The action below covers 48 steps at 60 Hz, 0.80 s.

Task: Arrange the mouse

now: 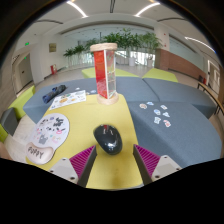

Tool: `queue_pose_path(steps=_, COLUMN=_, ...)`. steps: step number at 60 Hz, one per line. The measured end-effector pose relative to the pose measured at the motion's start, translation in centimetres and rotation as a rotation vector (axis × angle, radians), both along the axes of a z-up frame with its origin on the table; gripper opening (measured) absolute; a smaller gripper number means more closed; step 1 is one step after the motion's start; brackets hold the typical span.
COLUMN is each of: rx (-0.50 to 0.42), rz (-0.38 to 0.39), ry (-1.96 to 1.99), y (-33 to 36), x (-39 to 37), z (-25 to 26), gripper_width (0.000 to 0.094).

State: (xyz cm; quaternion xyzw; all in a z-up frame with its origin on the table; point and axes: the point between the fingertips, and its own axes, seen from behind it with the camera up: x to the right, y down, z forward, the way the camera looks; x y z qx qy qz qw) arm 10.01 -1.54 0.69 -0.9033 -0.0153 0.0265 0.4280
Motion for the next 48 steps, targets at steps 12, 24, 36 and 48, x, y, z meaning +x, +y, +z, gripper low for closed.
queue_pose_path(steps=12, rx=0.005, rz=-0.023, ry=0.019, y=4.9, x=-0.4, z=-2.3, gripper_width=0.0773)
queue_pose_path(steps=24, rx=0.044, rz=-0.089, ry=0.053, y=8.7, x=0.6, z=-2.2, gripper_width=0.0591)
queue_pose_path(steps=36, rx=0.024, rz=-0.194, ry=0.087, y=8.7, x=1.3, z=-2.4, gripper_width=0.0470)
queue_pose_path(steps=48, rx=0.211, rz=-0.271, ry=0.071, y=9.9, x=-0.6, z=9.5, gripper_width=0.0407)
